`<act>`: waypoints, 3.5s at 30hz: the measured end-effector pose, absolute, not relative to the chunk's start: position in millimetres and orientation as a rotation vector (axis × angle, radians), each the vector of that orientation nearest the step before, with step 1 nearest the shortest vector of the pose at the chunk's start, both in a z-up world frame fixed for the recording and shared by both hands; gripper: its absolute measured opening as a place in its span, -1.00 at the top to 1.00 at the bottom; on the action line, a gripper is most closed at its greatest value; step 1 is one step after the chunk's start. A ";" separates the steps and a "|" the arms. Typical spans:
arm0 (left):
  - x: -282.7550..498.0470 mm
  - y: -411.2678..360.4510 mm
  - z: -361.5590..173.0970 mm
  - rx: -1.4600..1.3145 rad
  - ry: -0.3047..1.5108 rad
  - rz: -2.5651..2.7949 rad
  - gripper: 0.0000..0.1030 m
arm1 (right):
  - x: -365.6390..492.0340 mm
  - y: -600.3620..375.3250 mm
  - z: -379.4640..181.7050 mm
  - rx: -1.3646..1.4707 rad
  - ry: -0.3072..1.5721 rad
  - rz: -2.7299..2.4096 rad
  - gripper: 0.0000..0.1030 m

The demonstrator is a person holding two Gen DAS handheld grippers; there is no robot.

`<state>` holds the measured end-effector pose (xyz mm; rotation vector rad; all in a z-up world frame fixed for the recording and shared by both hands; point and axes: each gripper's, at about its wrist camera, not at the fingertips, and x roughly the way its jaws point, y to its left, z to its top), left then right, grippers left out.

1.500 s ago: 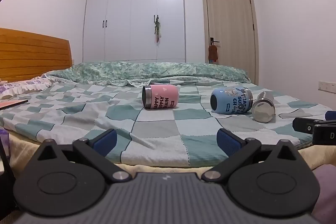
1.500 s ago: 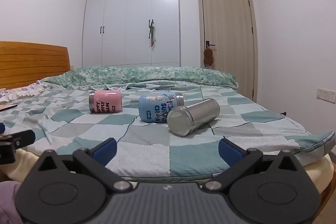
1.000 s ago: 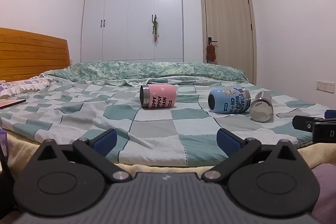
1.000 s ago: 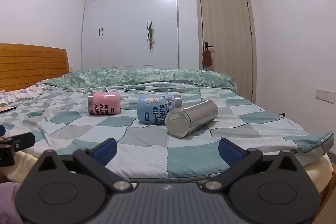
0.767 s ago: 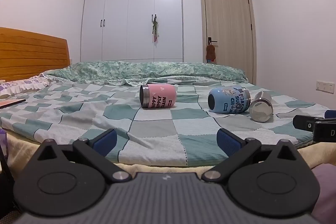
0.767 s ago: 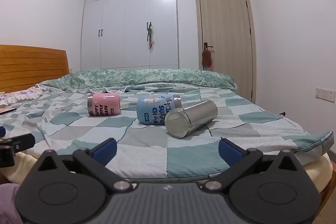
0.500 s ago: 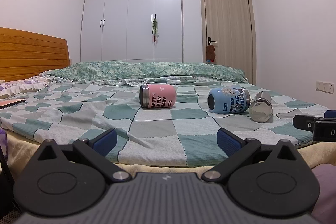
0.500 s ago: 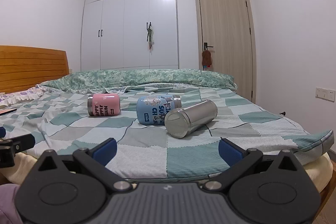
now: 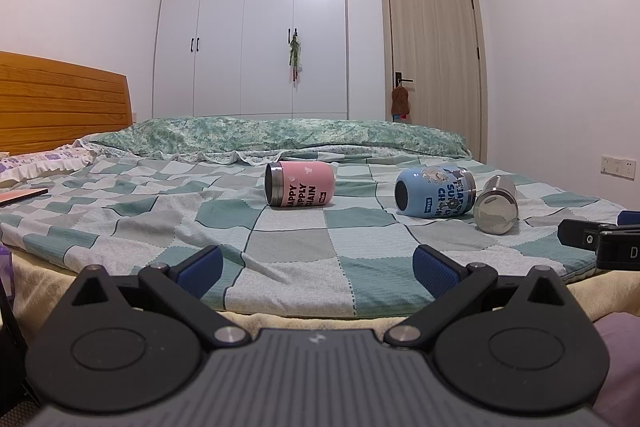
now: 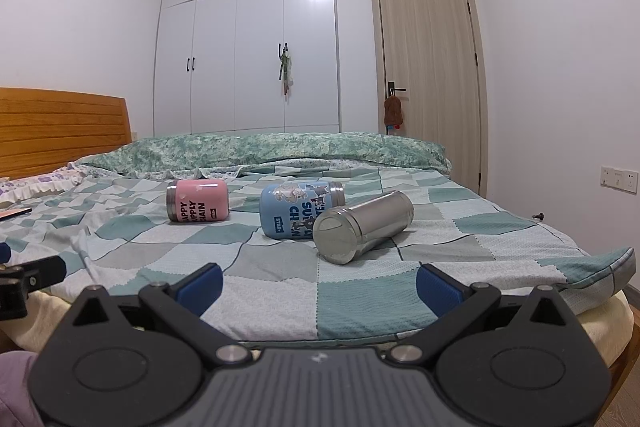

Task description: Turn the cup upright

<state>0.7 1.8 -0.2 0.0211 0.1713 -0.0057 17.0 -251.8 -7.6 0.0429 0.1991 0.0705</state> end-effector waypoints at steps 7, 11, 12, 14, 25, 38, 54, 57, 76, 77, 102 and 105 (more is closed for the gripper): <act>0.8 1.9 -0.3 0.021 0.171 -0.007 -1.00 | 16.6 -251.9 -7.6 0.044 0.199 0.071 -1.00; 2.6 -0.9 0.0 0.021 0.171 -0.006 -1.00 | 16.7 -252.0 -7.5 0.043 0.198 0.071 -1.00; 2.6 -1.0 0.1 0.021 0.171 -0.005 -1.00 | 16.7 -252.1 -7.4 0.044 0.198 0.071 -1.00; 2.5 -1.1 0.0 0.021 0.170 -0.005 -1.00 | 16.6 -252.0 -7.6 0.044 0.198 0.071 -1.00; 1.7 -1.7 1.0 0.021 0.170 -0.005 -1.00 | 16.5 -251.9 -7.5 0.044 0.198 0.071 -1.00; 1.2 -1.5 0.9 0.020 0.168 -0.006 -1.00 | 16.4 -251.8 -6.7 0.044 0.195 0.071 -1.00; 1.1 -1.3 0.9 0.020 0.168 -0.006 -1.00 | 16.1 -251.9 -6.7 0.043 0.194 0.072 -1.00; 1.3 -1.5 0.9 0.020 0.167 -0.006 -1.00 | 16.3 -251.9 -6.8 0.044 0.194 0.072 -1.00; 33.3 -62.8 35.0 0.089 0.201 -0.173 -1.00 | 29.1 -294.0 15.1 0.004 0.252 0.069 -1.00; 38.1 -67.7 37.2 0.088 0.208 -0.185 -1.00 | 31.7 -299.1 16.6 0.001 0.256 0.067 -1.00; 212.6 -219.7 66.6 0.266 0.546 -0.392 -1.00 | 137.5 -424.6 32.0 -0.116 0.435 0.076 -1.00; 237.5 -235.2 62.0 0.304 0.602 -0.393 -1.00 | 154.5 -431.2 31.7 -0.114 0.464 0.093 -1.00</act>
